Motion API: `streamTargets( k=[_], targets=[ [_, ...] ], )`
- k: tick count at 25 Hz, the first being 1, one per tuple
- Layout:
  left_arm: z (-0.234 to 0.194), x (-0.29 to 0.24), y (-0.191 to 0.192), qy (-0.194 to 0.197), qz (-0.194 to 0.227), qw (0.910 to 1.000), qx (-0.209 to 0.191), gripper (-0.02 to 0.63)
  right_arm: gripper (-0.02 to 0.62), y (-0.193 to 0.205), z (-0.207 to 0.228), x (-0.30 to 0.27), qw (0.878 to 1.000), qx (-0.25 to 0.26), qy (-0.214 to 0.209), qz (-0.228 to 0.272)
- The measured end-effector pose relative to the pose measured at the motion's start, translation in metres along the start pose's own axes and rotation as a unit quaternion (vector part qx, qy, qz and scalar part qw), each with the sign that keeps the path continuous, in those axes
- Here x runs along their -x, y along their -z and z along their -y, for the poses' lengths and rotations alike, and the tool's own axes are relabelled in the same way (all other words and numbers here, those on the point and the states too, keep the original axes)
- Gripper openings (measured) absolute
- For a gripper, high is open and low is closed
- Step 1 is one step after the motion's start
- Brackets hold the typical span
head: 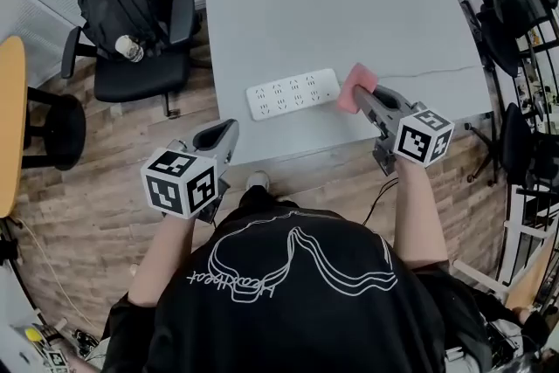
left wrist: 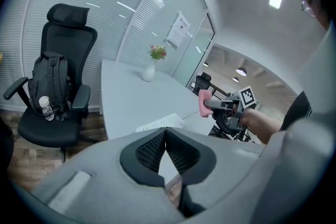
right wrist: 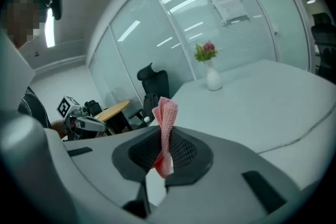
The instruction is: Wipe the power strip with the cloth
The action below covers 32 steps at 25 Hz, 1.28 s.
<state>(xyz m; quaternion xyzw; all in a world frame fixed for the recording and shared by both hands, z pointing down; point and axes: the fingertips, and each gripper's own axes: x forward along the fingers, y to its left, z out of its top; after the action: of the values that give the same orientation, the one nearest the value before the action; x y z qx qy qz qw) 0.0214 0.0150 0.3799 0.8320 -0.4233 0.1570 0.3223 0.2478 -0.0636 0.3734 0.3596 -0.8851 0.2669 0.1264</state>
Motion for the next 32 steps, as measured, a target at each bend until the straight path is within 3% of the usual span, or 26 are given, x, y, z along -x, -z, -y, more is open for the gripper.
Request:
streamTargets(
  k=[4, 9, 14, 20, 32],
  targets=[
    [0.041, 0.017, -0.01, 0.005, 0.039, 0.9992, -0.008, 0.012, 0.038, -0.018, -0.053, 0.037, 0.996, 0.07, -0.019, 0.059],
    [0.104, 0.039, -0.015, 0.022, 0.088, 0.9953, -0.035, 0.012, 0.04, -0.02, -0.108, 0.084, 0.988, 0.086, -0.079, 0.103],
    [0.166, 0.065, -0.003, 0.026, 0.132, 0.9884, -0.071, 0.012, 0.038, 0.006, -0.147, 0.133, 0.981, 0.108, -0.107, 0.123],
    [0.195, 0.087, -0.007, 0.016, 0.159, 0.9826, -0.094, 0.012, 0.037, 0.016, -0.169, 0.155, 0.98, 0.138, -0.101, 0.106],
    [0.216, 0.105, -0.024, 0.013, 0.163, 0.978, -0.13, 0.012, 0.037, -0.003, -0.186, 0.166, 0.978, 0.148, -0.101, 0.109]
  ],
)
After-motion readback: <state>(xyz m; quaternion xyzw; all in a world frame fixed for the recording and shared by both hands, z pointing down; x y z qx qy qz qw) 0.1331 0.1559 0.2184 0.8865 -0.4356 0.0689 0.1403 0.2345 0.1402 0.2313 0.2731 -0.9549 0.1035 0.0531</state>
